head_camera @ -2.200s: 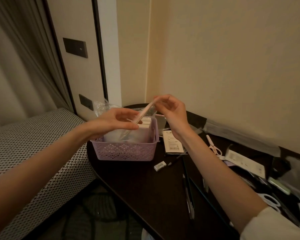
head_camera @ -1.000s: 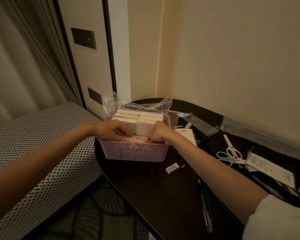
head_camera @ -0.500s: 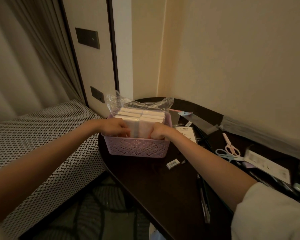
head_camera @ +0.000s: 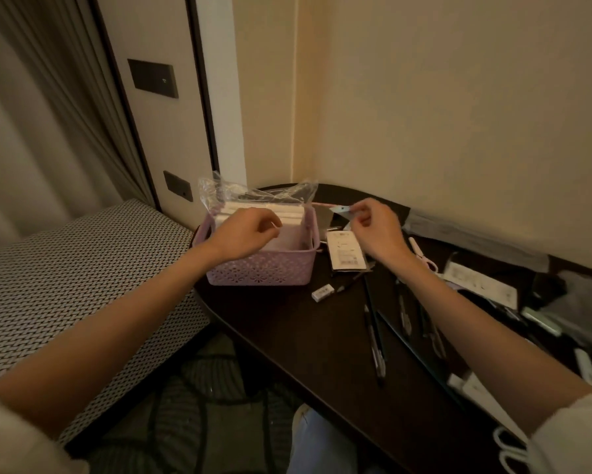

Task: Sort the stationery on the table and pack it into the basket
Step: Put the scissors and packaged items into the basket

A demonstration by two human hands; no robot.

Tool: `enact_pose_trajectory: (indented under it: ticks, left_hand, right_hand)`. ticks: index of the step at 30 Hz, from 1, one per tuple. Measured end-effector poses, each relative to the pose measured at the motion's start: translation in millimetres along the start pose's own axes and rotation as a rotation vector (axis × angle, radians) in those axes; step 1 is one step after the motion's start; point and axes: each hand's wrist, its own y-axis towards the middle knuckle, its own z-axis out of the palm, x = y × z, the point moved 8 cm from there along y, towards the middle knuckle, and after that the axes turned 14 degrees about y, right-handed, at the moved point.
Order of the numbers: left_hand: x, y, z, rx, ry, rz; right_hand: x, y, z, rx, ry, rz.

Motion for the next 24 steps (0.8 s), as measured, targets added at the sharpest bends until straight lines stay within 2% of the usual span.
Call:
enact_pose_trajectory:
  ticks: [11, 18, 24]
  left_hand:
    - [-129.7, 4.5, 47.4, 0.065, -0.061, 0.189]
    - [-195.9, 23.7, 94.5, 0.128, -0.115, 0.277]
    - [-213.7, 46.6, 129.0, 0.157, -0.216, 0.232]
  right_hand:
    - [-130.8, -99.6, -139.1, -0.043, -0.347, 0.378]
    - [-165.6, -98.2, -164.4, 0.145, -0.519, 0.416]
    - [-182.8, -72.2, -152.8, 0.306, -0.511, 0.438]
